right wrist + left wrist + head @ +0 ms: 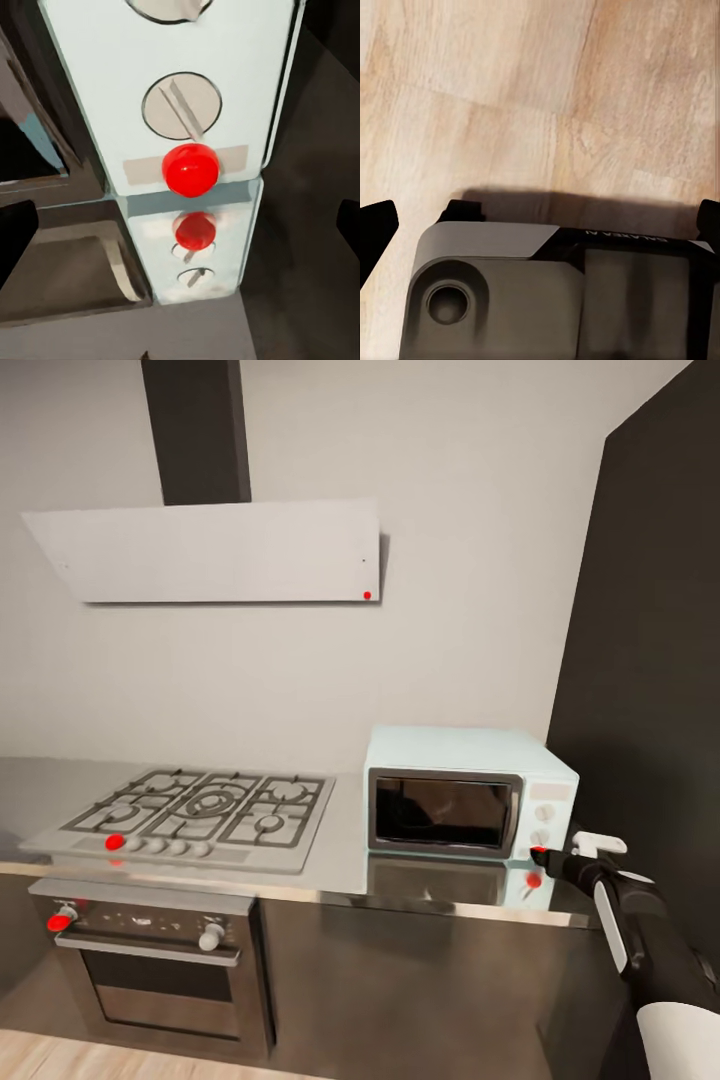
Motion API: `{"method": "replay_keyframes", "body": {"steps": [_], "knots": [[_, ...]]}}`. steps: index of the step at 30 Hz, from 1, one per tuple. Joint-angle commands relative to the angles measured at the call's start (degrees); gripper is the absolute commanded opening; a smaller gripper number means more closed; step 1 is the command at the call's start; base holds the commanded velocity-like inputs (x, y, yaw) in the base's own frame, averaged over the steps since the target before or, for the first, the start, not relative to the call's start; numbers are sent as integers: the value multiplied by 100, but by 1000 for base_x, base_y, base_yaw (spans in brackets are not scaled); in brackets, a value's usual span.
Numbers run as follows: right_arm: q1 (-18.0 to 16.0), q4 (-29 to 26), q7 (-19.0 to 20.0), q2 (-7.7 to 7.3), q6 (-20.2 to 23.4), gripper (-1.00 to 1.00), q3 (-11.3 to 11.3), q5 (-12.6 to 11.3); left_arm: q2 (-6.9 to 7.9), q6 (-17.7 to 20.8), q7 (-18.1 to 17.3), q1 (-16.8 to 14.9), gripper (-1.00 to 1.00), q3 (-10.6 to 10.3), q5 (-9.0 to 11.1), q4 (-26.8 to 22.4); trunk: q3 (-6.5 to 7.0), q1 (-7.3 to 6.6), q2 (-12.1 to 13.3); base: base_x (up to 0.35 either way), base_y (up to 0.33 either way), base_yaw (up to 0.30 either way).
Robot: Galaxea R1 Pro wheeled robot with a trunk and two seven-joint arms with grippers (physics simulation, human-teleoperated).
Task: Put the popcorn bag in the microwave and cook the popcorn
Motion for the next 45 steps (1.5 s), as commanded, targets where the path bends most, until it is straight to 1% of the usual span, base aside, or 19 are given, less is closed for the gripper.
{"method": "replay_keyframes", "body": {"steps": [1, 5, 10, 12, 13, 14, 16, 18, 26, 34, 39, 41, 42, 44, 45], "knots": [[-4, 5, 41, 1, 25, 100, -6, 34, 0, -24, -4, -6, 100, -49, 57, 9, -8, 3, -5, 236, -184, 0], [-4, 32, 47, -7, 25, 100, 6, 35, 0, -24, -4, -6, 100, -48, 58, 9, -8, 3, -5, 202, -177, 0], [-4, 44, 59, -22, 25, 100, 16, 35, 0, -24, -4, -6, 100, -48, 50, 9, -8, 3, -5, 35, -31, 0], [-4, 51, 113, -24, 23, 100, 65, 36, 0, -24, -4, -6, 100, -49, 50, 9, -8, 3, -5, 4, -3, 0], [-4, 61, 224, -25, 14, 100, 189, 86, 0, -24, -4, -6, 100, -50, 49, 9, -8, 3, -5, 0, 0, 0], [-4, 67, 318, -25, -4, 100, 260, 180, 1, -24, -4, -6, 100, -49, 49, 9, -8, 3, -5, 0, 0, 0], [-4, 121, 481, -19, -31, 100, 317, 417, 0, -24, -4, -6, 100, -50, 49, 9, -8, 3, -5, 0, 0, 0], [-4, 313, 583, -24, -43, 100, 316, 546, 0, -24, -4, -6, 100, -50, 48, 9, -8, 3, -5, 0, 0, 0], [-4, 380, 592, -31, -45, 100, 261, 537, 0, -24, -4, -6, 100, -50, 49, 9, -8, 3, -5, 0, 0, 0], [-4, 381, 512, -27, -57, 100, 249, 523, 0, -24, -4, -6, 100, -50, 43, 9, -8, 3, -5, 0, 0, 0], [-4, 394, 482, -17, -210, 100, 246, 511, 0, -24, -6, -6, 100, -50, 41, 9, -8, 3, -5, 0, 0, 0], [-4, 467, 478, -17, -217, 100, 179, 510, 0, -24, -4, -6, 100, -50, 41, 9, -8, 3, -5, 0, 0, 0], [-4, 528, 479, -16, -222, -100, 92, 513, 0, -24, -4, -6, 100, -50, 41, 9, -8, 3, -5, 0, 0, 0], [-4, 595, 480, -22, -228, -100, -58, 521, 0, -24, -4, -6, 100, -50, 41, 9, -8, 3, -5, 0, 0, 0], [-4, 607, 480, -23, -229, -100, -93, 528, 0, -24, -4, -6, 100, -50, 41, 9, -8, 3, -5, 0, 0, 0]]}}
